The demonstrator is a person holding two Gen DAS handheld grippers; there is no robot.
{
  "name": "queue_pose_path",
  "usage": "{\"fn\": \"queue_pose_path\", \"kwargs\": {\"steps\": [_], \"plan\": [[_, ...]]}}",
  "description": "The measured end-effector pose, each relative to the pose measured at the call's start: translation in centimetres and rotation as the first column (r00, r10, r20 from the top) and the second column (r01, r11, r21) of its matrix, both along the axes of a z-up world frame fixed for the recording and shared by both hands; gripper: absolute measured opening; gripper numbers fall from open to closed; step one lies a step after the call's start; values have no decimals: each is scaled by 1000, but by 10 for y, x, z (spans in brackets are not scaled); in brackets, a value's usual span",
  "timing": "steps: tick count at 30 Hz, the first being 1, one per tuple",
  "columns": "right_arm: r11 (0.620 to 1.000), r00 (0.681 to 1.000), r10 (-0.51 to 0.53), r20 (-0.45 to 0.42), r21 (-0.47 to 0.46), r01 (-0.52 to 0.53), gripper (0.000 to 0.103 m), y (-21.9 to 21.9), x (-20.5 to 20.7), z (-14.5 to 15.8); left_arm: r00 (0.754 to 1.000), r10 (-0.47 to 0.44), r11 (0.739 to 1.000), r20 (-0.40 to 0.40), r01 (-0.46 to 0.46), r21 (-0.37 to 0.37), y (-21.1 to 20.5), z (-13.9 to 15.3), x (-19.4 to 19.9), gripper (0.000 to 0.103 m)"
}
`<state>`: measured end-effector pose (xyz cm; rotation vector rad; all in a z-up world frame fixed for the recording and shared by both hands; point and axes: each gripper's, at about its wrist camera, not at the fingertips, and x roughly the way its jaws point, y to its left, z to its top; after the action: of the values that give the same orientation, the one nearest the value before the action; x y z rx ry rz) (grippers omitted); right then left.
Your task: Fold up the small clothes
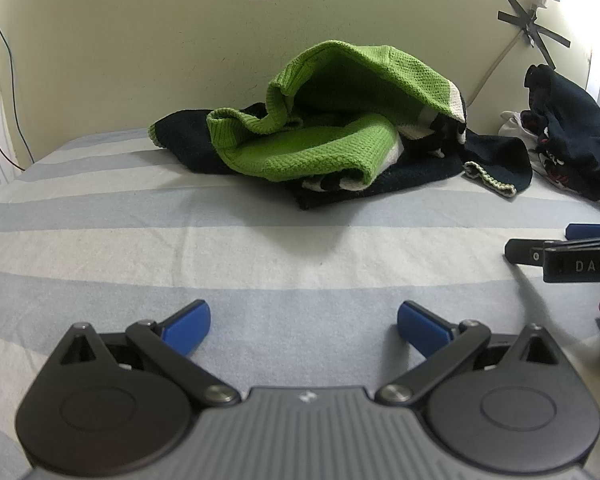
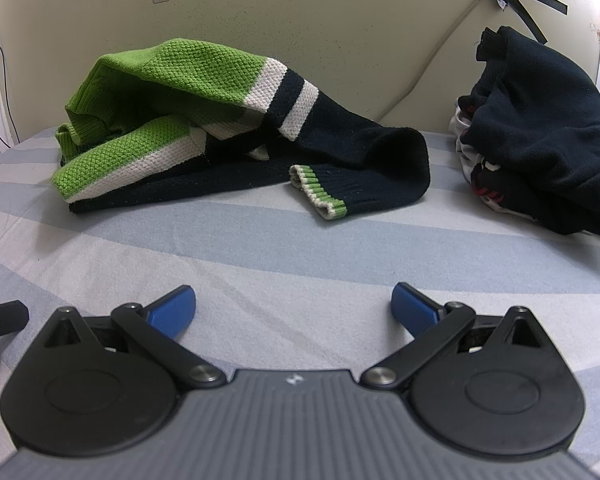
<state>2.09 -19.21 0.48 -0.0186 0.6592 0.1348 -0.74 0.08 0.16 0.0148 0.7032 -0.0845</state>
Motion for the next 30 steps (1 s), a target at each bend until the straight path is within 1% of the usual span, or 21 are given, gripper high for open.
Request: {"fn": "queue_pose_path", "kwargs": {"steps": [22, 30], "plan": [[1000, 1000, 0, 0, 0, 0, 103, 0, 1, 0, 1000, -8, 999, 4, 9, -36, 7, 1, -1, 103], [1000, 1000, 0, 0, 0, 0, 103, 0, 0, 0, 1000, -15, 999, 0, 15, -30, 7, 1, 0, 103]]}}
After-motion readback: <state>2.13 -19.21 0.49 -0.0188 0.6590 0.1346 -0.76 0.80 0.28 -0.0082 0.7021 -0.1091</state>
